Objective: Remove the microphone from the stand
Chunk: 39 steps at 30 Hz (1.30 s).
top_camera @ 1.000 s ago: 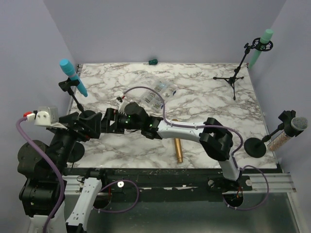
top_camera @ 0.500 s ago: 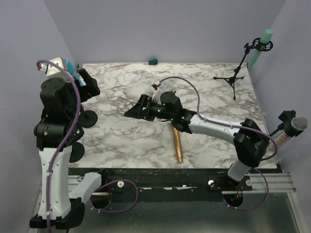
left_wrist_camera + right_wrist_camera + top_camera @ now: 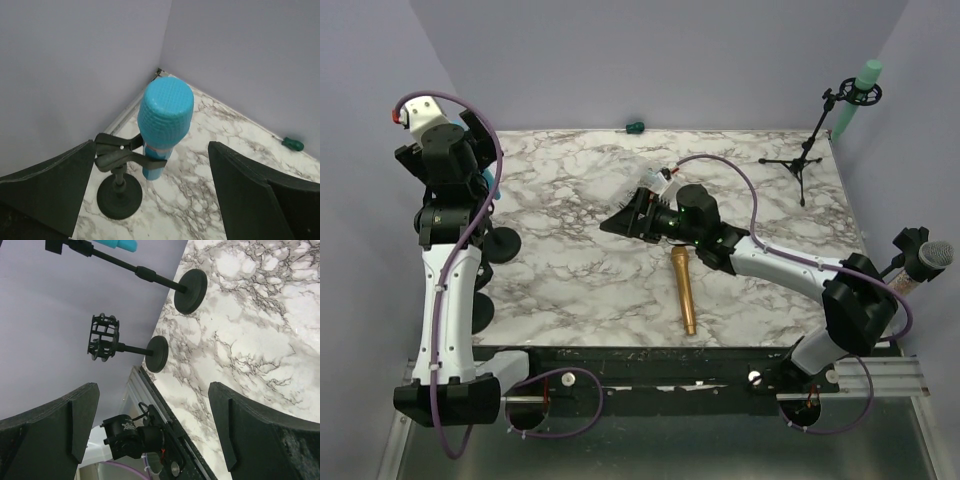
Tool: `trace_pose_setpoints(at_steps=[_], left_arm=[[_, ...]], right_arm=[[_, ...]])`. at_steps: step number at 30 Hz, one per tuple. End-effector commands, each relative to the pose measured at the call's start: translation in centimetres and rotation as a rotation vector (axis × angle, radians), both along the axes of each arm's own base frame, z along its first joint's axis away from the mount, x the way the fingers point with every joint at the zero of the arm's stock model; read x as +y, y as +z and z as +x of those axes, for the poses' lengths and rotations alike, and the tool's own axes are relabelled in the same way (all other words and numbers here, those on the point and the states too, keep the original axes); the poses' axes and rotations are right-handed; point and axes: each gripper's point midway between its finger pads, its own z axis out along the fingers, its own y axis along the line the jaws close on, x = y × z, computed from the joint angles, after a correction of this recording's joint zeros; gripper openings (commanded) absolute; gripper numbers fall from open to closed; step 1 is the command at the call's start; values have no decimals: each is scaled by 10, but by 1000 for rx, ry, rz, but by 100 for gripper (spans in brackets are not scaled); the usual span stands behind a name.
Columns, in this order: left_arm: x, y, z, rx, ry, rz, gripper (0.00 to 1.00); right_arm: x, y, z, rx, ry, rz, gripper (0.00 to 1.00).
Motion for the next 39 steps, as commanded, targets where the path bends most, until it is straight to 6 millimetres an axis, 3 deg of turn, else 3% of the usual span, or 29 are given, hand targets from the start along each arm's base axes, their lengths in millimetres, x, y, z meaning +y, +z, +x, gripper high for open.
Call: trace_pose_setpoints(at_steps=[1,7,11,16,22,28,35,39], left_arm=[[14,9,25,-58,41,70,98],[21,-2,34,-46,55,145,97],[24,-10,35,-51,59,192,89],[17,-9,43,-62,-16,205,69],[26,-21,49,-43,-71,91,48],[6,-24,48,-54,-187,50,36],[-23,-17,41,-77,-300,17,5],[-43,-11,34,-83,-355,30,0]], right_arm=[[-2,-2,2,2,1,-3,100],[4,-12,8,34,-11,-11,100],[10,-17,13,51,-10,-17,100],[14,-26,20,69,-23,-28,100],[26,-28,24,90,-1,-9,100],[23,-32,22,98,-8,-16,100],[17,-30,20,95,-22,-19,100],[17,-32,19,104,-27,-21,100]])
